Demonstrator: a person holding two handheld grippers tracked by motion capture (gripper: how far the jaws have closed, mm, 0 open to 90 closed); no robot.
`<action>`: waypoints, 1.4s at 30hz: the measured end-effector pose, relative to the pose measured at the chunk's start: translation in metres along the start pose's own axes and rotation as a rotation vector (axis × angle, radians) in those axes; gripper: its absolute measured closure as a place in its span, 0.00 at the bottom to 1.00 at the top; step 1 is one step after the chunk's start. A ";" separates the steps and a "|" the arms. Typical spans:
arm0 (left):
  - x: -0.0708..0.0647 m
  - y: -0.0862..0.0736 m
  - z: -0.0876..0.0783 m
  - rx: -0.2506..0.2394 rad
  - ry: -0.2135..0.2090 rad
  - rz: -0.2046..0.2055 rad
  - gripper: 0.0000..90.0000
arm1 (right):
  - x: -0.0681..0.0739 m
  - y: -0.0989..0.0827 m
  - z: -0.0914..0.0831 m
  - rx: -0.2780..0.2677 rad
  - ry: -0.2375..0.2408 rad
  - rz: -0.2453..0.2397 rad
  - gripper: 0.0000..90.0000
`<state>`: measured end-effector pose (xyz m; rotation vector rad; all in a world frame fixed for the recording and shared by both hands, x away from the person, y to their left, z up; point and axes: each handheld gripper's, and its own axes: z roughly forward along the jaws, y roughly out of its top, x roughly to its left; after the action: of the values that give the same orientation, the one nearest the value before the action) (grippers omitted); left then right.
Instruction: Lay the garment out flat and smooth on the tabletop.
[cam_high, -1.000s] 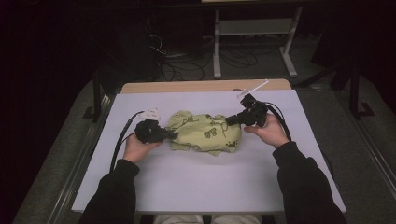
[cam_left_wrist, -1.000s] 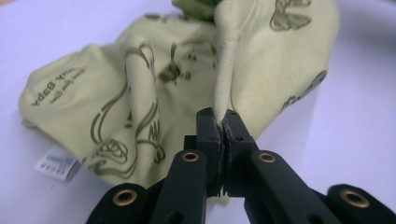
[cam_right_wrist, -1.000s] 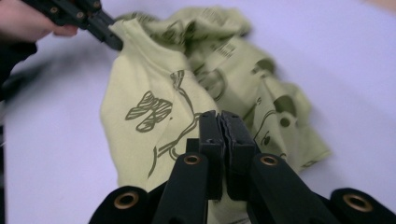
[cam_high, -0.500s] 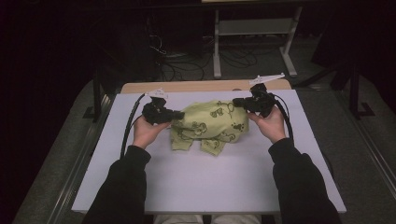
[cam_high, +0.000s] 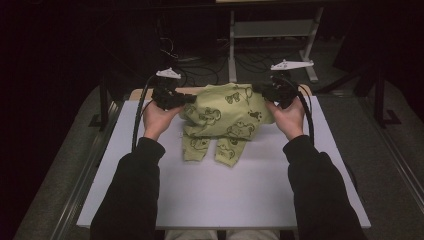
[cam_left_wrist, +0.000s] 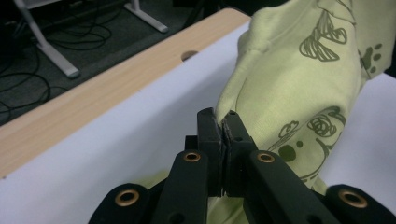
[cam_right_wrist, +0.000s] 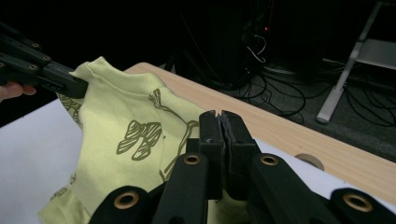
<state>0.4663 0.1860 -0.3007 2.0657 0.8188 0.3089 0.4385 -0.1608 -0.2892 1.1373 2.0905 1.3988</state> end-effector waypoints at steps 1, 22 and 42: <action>0.001 0.002 0.001 0.008 0.014 0.002 0.98 | -0.001 0.001 0.001 -0.005 0.001 0.007 0.96; 0.018 -0.014 0.046 0.138 0.091 -0.026 0.98 | -0.017 -0.038 0.054 0.035 -0.057 0.065 0.96; 0.043 0.022 0.062 0.162 0.283 0.012 0.98 | -0.023 -0.002 0.092 0.046 -0.167 0.050 0.96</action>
<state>0.5393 0.1655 -0.3233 2.2084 1.0294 0.5672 0.5149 -0.1254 -0.3340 1.2866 1.9989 1.2373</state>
